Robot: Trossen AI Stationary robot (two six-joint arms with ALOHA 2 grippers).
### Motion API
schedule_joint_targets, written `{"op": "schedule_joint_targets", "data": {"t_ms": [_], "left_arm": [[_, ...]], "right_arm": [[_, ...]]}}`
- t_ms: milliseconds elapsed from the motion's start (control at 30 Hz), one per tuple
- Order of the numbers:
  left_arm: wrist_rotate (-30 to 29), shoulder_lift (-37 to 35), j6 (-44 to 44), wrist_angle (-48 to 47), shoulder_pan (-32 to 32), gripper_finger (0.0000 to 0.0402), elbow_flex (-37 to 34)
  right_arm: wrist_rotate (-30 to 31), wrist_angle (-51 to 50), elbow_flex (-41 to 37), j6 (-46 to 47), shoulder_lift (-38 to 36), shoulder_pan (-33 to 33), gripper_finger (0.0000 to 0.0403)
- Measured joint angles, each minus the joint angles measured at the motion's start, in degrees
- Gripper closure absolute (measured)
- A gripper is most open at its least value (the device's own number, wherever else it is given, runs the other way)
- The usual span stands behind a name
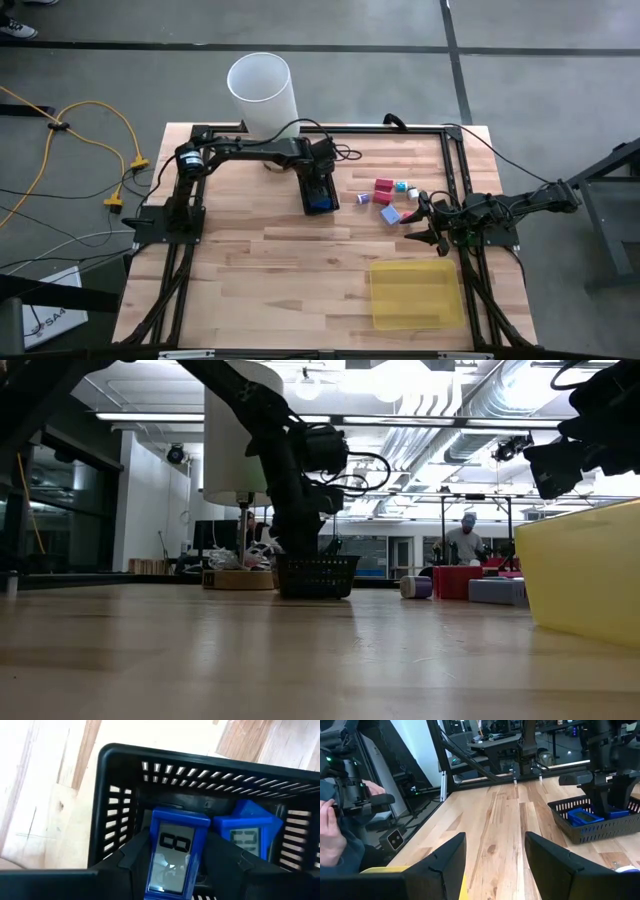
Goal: Pick & Place Office items
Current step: Put the blue digital timer into the black bin
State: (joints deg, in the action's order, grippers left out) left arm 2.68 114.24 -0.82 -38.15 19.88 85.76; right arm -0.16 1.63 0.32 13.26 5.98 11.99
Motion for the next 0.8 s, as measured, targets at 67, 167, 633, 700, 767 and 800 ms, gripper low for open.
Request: {"op": "schedule_joint_targets", "data": {"t_ms": [67,167,633,700,767,800], "left_arm": [[0.0,0.0,0.0,0.0,0.0,0.0248,0.0],[0.2,0.0,-0.5,0.0,0.0,0.0240,0.0],[0.3,-0.1,-0.5,0.0,0.0,0.0223,0.0],[0.3,-0.1,-0.2,0.1,0.0,0.0223,0.0],[0.3,-0.1,0.6,0.3,0.0,0.0223,0.0],[0.3,-0.1,0.9,0.5,0.0,0.0223,0.0]], "right_arm": [[0.0,0.0,0.0,0.0,0.0,0.0,0.0213],[0.0,0.0,0.0,0.0,0.0,0.0,0.0213],[0.0,0.0,0.0,0.0,0.0,0.0,0.0213],[0.0,0.0,0.0,0.0,0.0,0.0,0.0213],[0.0,-0.1,0.0,0.0,0.0,0.0,0.0213],[0.0,-0.1,0.0,0.0,0.0,0.0,0.0213]]}}
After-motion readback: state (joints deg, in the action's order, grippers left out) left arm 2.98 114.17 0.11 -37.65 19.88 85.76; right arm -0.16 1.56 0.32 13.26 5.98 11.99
